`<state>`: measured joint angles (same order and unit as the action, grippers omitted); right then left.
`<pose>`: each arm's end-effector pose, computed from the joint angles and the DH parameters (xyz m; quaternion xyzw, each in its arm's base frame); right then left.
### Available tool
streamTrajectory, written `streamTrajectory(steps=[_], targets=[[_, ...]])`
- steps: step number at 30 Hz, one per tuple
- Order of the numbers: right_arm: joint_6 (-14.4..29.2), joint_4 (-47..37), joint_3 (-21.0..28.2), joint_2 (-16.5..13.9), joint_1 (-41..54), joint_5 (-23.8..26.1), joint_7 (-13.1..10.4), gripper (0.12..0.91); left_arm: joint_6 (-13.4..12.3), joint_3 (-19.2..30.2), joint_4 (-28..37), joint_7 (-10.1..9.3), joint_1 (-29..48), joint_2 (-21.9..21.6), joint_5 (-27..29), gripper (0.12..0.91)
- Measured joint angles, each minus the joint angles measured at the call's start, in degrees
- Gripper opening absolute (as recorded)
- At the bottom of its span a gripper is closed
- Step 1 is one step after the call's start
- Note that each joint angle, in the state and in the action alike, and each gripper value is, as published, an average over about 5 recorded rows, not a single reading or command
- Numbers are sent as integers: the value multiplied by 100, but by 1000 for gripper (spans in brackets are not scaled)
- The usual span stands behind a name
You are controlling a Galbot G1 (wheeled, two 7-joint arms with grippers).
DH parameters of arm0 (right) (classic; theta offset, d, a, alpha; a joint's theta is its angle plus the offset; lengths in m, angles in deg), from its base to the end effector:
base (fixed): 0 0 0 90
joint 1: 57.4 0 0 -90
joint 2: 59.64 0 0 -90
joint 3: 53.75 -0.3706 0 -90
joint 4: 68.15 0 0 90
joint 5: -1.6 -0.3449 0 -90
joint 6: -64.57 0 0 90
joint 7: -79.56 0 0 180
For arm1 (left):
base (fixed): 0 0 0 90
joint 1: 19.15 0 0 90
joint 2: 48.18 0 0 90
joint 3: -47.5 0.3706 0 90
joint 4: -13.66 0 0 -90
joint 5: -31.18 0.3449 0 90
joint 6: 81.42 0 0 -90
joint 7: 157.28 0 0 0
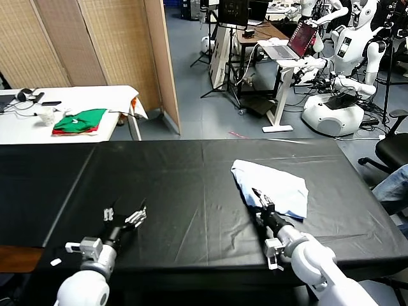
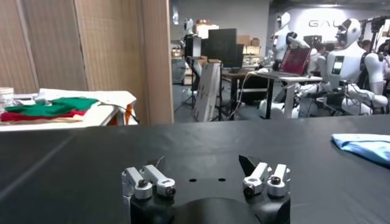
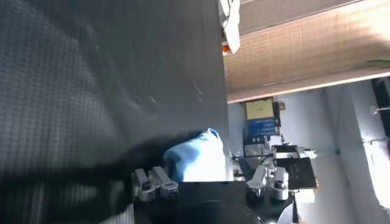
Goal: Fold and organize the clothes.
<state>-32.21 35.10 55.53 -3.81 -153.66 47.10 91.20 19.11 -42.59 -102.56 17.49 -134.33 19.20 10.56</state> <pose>0.2819 -0.0720 -0.3362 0.2292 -0.7548 0.6143 0.0204 0.1944 0.0844 -0.3138 -0.0390 -0.9944 -0.0109 0.0972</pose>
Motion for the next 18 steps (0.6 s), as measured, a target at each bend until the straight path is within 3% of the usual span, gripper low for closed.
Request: streamTrajectory(steps=[4, 7, 12, 18], targets=[[-109, -29, -61, 55, -44, -614, -92, 281, -26, -8, 0, 0, -31, 44, 32, 907], [-80, -25, -120, 64, -101, -1270, -99, 161, -39, -10, -1, 0, -56, 67, 50, 907], [26, 66, -182, 52, -158, -2528, -53, 144, -48, -10, -19, -1, -84, 82, 70, 907], [-202, 141, -324, 137, -72, -4476, -58, 144, -53, -24, -61, -5, -126, 106, 85, 907]])
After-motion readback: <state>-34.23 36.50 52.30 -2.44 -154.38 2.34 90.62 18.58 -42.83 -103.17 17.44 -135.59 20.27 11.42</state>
